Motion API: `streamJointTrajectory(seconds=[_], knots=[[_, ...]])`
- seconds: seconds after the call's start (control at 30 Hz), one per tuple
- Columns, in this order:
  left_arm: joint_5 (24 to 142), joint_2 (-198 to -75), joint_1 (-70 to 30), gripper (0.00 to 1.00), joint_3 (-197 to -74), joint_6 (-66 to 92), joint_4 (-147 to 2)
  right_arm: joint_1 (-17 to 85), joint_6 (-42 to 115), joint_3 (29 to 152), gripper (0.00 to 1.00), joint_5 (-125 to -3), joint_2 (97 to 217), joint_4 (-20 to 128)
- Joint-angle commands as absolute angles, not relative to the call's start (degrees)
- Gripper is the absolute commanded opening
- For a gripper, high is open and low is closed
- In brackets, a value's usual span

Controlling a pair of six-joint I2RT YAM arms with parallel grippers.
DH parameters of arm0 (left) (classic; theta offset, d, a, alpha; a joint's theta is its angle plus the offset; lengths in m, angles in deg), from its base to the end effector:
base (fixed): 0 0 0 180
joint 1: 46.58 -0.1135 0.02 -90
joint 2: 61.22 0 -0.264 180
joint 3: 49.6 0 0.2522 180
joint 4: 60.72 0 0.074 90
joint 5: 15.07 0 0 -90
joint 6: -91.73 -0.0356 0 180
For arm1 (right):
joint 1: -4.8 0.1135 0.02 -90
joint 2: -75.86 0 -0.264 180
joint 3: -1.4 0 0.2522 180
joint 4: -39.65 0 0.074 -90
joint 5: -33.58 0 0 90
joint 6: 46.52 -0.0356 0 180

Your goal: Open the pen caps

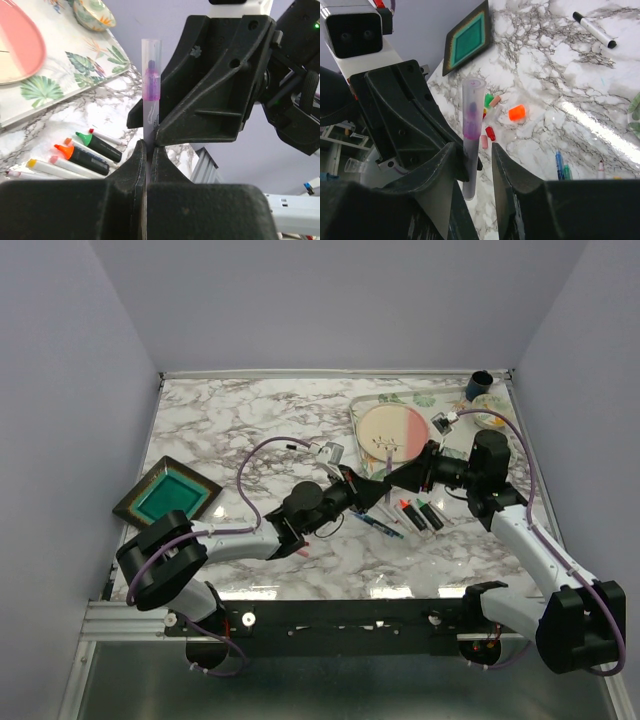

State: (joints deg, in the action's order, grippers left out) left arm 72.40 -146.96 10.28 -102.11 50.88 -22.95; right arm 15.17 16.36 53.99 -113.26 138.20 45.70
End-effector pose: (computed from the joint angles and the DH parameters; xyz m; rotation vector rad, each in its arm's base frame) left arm 0.1766 -0.2676 0.2472 0.0726 1.6733 -1.4255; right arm 0.2267 0.0718 0.2792 -0.4643 1.8785 1.3530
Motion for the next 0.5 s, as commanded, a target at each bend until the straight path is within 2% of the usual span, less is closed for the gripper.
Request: streamJointTrajectory(seconds=[0.0, 0.47], knots=[[63.24, -144.19, 10.11, 0.0, -101.86, 49.81, -20.25, 15.44, 15.97, 53.4, 0.42, -117.32, 138.43, 46.03], [65.0, -147.18, 11.43, 0.0, -103.97, 50.95, -16.82, 15.35, 15.09, 53.31, 0.41, -117.76, 139.13, 45.24]])
